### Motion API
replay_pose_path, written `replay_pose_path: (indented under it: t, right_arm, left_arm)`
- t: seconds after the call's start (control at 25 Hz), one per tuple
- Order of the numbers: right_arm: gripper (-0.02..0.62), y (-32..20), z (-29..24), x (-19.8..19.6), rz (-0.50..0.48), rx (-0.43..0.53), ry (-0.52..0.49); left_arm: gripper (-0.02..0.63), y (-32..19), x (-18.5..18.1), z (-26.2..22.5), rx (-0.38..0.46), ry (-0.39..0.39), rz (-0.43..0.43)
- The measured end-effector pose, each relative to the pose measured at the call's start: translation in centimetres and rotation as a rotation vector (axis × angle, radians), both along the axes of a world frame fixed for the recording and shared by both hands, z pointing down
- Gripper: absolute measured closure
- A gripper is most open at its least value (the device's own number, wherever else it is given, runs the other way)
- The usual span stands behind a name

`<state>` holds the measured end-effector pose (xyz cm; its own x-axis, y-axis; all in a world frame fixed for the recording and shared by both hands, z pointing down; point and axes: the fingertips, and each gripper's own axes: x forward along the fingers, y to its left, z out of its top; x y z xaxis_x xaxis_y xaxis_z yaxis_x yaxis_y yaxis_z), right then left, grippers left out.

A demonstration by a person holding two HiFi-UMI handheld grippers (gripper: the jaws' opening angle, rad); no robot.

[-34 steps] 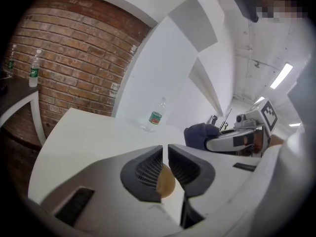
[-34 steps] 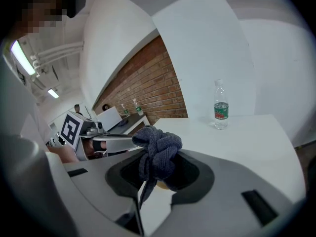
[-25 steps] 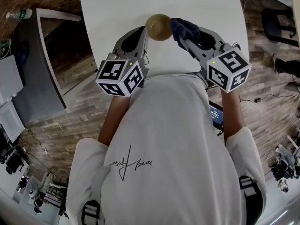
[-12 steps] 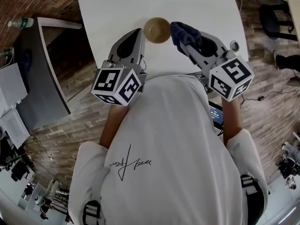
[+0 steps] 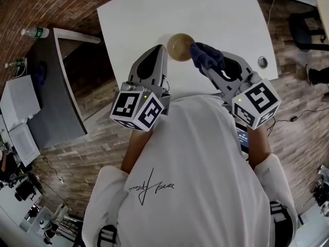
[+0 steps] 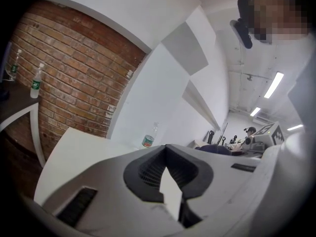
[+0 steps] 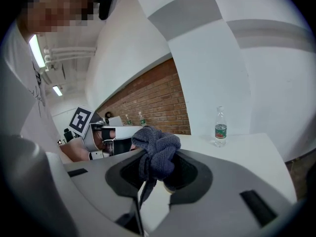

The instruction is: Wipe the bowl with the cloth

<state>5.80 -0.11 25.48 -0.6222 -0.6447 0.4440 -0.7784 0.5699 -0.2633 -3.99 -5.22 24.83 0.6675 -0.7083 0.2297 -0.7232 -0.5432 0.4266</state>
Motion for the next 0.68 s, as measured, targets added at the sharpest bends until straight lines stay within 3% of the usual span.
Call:
replay_pose_path:
  t: [0.68]
  right_arm:
    - [0.488, -0.5, -0.1, 0.6, 0.026, 0.002, 0.0]
  left_arm:
    - [0.611, 0.7, 1.6, 0.0, 0.017, -0.014, 0.057]
